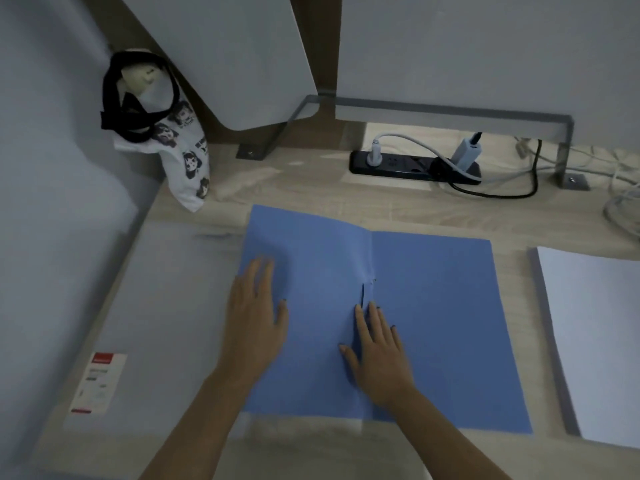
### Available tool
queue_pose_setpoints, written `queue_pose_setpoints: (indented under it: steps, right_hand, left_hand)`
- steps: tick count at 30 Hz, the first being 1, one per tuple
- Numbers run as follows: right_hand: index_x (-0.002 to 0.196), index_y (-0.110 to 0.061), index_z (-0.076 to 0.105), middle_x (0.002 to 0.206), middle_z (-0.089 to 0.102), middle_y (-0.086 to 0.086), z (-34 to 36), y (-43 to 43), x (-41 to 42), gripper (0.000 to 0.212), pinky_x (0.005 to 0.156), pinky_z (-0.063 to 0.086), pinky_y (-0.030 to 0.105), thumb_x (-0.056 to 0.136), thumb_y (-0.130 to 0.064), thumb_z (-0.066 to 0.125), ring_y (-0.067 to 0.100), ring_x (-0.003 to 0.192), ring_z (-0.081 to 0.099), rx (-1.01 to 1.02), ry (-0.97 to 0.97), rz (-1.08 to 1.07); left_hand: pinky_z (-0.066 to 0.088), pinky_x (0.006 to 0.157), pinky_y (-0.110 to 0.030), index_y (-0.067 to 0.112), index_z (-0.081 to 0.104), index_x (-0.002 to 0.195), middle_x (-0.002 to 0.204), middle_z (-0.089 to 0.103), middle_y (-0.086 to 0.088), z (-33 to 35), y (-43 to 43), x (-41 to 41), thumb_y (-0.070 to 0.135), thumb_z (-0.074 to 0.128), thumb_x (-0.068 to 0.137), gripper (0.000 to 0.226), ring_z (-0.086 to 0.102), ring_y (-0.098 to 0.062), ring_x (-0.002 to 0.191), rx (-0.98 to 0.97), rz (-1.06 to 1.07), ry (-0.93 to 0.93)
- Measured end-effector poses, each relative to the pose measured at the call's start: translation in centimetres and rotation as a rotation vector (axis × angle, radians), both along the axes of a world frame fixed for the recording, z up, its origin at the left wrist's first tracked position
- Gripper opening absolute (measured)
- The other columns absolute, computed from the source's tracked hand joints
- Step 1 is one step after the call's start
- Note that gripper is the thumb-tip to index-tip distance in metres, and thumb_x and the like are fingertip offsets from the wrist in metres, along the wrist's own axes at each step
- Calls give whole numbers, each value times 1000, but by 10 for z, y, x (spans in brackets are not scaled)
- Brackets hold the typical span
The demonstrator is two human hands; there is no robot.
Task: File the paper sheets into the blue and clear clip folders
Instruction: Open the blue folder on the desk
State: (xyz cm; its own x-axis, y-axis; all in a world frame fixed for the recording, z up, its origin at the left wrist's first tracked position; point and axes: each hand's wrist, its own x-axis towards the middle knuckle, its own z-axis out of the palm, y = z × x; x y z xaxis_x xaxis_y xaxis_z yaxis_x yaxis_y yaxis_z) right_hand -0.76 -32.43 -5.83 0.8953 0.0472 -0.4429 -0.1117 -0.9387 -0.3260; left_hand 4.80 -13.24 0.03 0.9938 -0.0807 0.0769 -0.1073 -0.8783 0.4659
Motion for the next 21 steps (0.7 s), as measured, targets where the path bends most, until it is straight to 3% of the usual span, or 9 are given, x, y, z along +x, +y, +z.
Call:
queue_pose_setpoints:
  steps: [2, 4, 5, 7, 10, 13, 15, 18, 21]
  right_hand:
    - [142, -12, -9, 152, -7, 6, -2, 7, 0, 91, 114, 19, 41, 72, -68, -25, 27, 144, 15, -73, -48, -24]
    - [139, -8, 27, 146, 37, 9, -3, 10, 0, 75, 95, 47, 43, 91, -56, -4, 28, 127, 49, -91, -30, -66]
    - [135, -8, 35, 140, 47, 7, -6, 11, -2, 70, 89, 51, 43, 93, -53, 1, 28, 121, 55, -94, -19, -64]
    - [133, -8, 38, 138, 46, 6, -10, 11, -2, 70, 87, 52, 43, 94, -53, 1, 27, 119, 57, -97, -21, -70]
    - [136, -5, 36, 143, 43, 7, -6, 8, 2, 84, 93, 48, 43, 89, -56, -12, 28, 126, 50, -129, -2, -60]
    - [148, -10, 3, 159, 4, 4, 3, 1, 9, 117, 115, 18, 42, 55, -62, -43, 24, 146, 6, -109, 26, 67]
    - [149, -14, 0, 159, -1, -3, 9, -8, 13, 118, 117, 10, 40, 51, -63, -43, 17, 146, -2, -44, 28, 67]
    - [146, -15, 24, 155, 25, -4, 7, -20, 17, 101, 112, 29, 46, 74, -61, -31, 20, 143, 22, -47, -13, 84]
    - [137, -19, 40, 139, 52, 4, -5, -36, 7, 67, 88, 50, 54, 96, -50, -2, 28, 127, 49, -165, -11, 24]
  left_hand:
    - [31, 108, -45, 5, 46, 130, 137, 50, -16, -14, -21, -3, 18, 42, 84, 48, 33, -27, 131, 128, -214, -31]
    - [33, 108, -43, 8, 55, 126, 135, 56, -8, -31, -39, -7, 18, 37, 82, 48, 35, -24, 132, 255, -394, -23]
    - [40, 106, -43, 9, 58, 124, 133, 58, -5, -34, -46, -8, 19, 37, 80, 50, 40, -24, 132, 302, -452, 2]
    - [41, 105, -46, 9, 56, 127, 137, 54, -5, -39, -55, -8, 21, 36, 80, 53, 44, -27, 132, 408, -495, 78]
    - [10, 115, -45, 7, 33, 142, 153, 26, -6, -48, -61, -6, 17, 38, 88, 55, 19, -30, 143, 431, -516, 152]
    - [39, 106, -45, 11, 58, 126, 137, 54, -4, -54, -65, -5, 22, 37, 78, 53, 47, -26, 130, 489, -580, 146]
    - [40, 106, -44, 12, 63, 121, 132, 59, -3, -58, -68, -3, 24, 32, 78, 54, 53, -25, 124, 521, -619, 149]
    - [26, 104, -43, 11, 59, 125, 135, 56, -2, -63, -74, 1, 29, 29, 85, 53, 51, -25, 127, 521, -645, 113]
    - [24, 105, -41, 13, 54, 130, 140, 51, -2, -72, -83, 2, 40, 28, 87, 57, 42, -23, 133, 535, -655, 119]
